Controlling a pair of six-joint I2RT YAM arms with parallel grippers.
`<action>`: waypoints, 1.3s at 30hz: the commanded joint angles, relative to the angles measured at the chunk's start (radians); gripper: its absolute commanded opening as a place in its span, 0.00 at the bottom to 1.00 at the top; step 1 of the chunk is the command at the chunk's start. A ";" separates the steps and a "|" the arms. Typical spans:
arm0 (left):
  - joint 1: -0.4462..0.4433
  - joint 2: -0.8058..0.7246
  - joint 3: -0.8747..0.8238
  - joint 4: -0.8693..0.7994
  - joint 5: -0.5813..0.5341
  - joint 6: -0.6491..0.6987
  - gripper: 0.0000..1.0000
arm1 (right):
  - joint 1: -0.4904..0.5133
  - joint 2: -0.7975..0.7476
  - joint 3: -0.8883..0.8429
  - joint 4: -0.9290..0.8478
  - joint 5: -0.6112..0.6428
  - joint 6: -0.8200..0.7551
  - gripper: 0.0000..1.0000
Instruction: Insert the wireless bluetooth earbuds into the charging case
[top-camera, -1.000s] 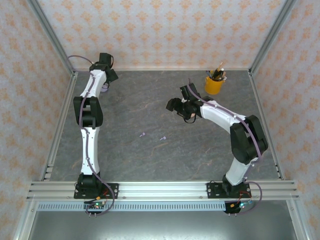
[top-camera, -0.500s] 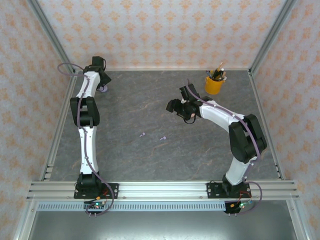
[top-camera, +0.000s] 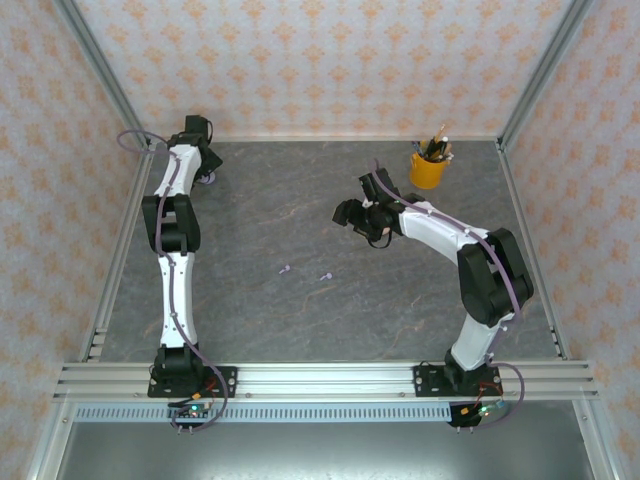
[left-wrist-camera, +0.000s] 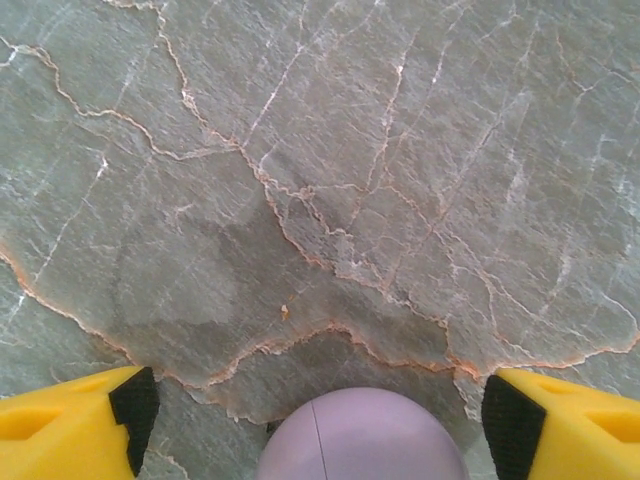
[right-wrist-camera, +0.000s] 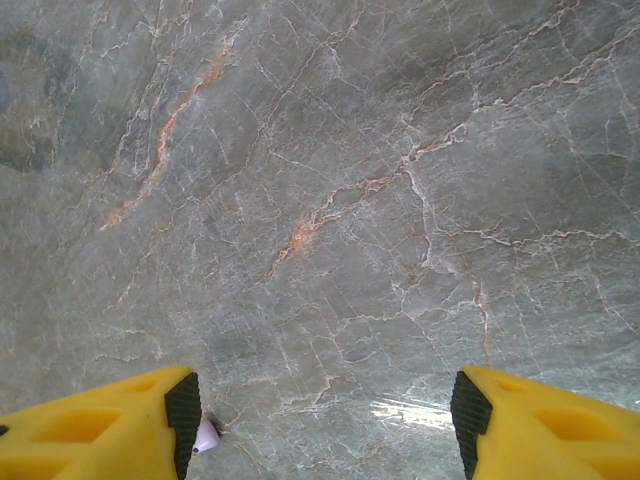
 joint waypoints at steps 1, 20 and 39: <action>0.000 0.043 0.030 -0.038 0.033 -0.038 0.81 | 0.006 -0.021 -0.011 -0.017 0.015 -0.011 0.68; -0.055 0.031 0.029 -0.091 -0.019 -0.003 0.60 | 0.005 -0.060 -0.029 -0.011 0.014 -0.003 0.68; -0.119 -0.157 -0.197 0.000 -0.016 0.087 0.33 | 0.005 -0.095 -0.053 -0.003 0.021 0.008 0.68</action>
